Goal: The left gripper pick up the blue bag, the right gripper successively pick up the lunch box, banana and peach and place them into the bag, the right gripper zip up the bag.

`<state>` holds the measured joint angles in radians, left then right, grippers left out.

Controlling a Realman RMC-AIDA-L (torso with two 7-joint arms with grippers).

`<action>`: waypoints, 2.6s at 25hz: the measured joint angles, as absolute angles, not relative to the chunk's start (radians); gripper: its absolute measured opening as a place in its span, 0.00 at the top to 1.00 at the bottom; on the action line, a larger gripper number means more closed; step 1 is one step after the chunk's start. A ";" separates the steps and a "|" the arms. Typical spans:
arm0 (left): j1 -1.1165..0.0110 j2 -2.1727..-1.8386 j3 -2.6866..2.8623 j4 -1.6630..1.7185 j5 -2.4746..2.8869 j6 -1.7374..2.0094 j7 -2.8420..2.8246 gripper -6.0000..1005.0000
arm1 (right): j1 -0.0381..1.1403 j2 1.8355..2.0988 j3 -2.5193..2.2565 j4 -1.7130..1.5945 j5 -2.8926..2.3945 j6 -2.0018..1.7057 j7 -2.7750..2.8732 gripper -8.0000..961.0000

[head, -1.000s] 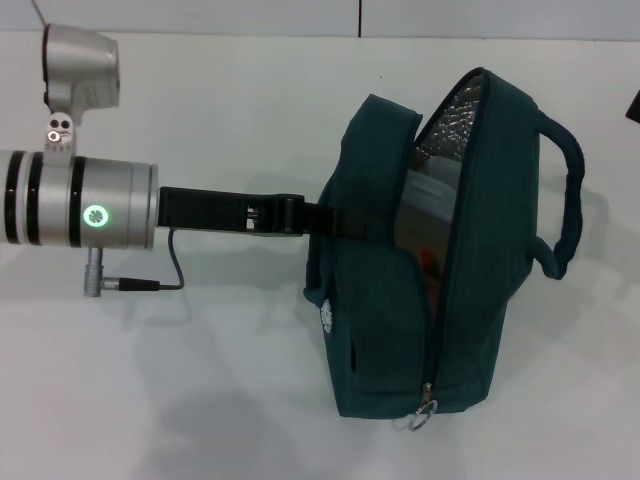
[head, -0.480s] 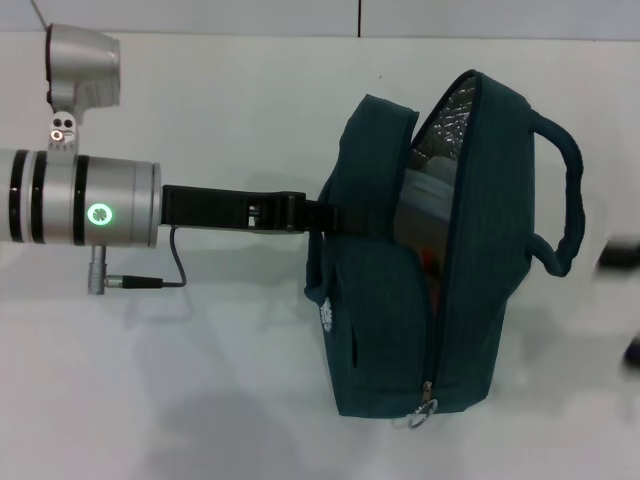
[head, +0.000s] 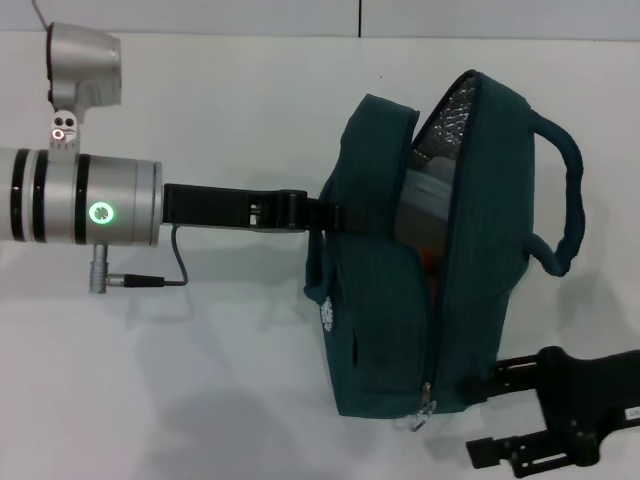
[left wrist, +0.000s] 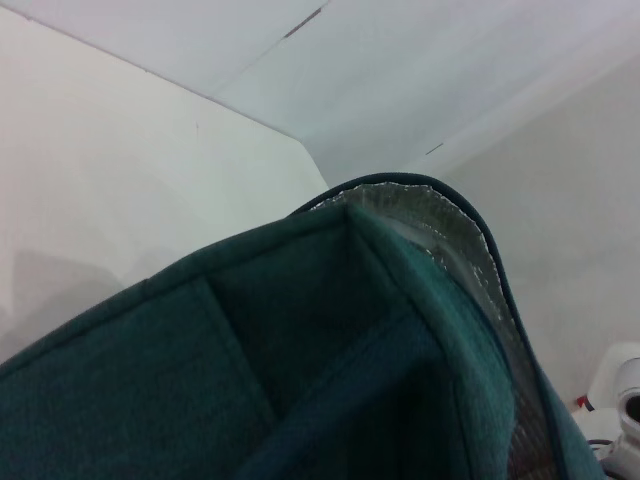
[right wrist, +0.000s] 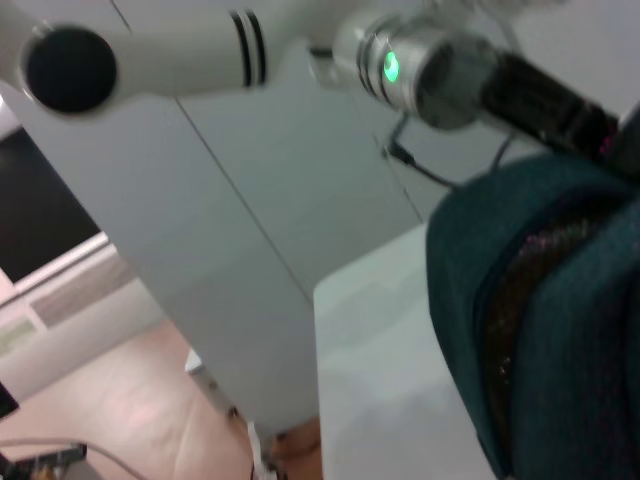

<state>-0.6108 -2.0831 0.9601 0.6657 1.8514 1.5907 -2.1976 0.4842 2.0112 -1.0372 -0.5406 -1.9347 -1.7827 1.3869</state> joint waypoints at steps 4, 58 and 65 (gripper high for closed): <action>-0.612 -2.083 0.962 0.666 1.850 1.591 -2.201 0.94 | 0.511 2.015 -1.065 -0.513 -1.943 -1.754 1.389 0.28; -0.619 -2.085 0.966 0.655 1.809 1.598 -2.220 0.93 | 0.583 2.023 -1.218 -0.450 -1.835 -1.600 1.405 0.47; -0.620 -2.086 0.966 0.655 1.809 1.601 -2.220 0.93 | 0.578 2.027 -1.218 -0.449 -1.832 -1.593 1.408 0.69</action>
<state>-0.6198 -2.0858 0.9664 0.6550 1.8086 1.6007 -2.2197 0.5776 2.0272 -1.2180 -0.4490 -1.8321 -1.5930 1.4085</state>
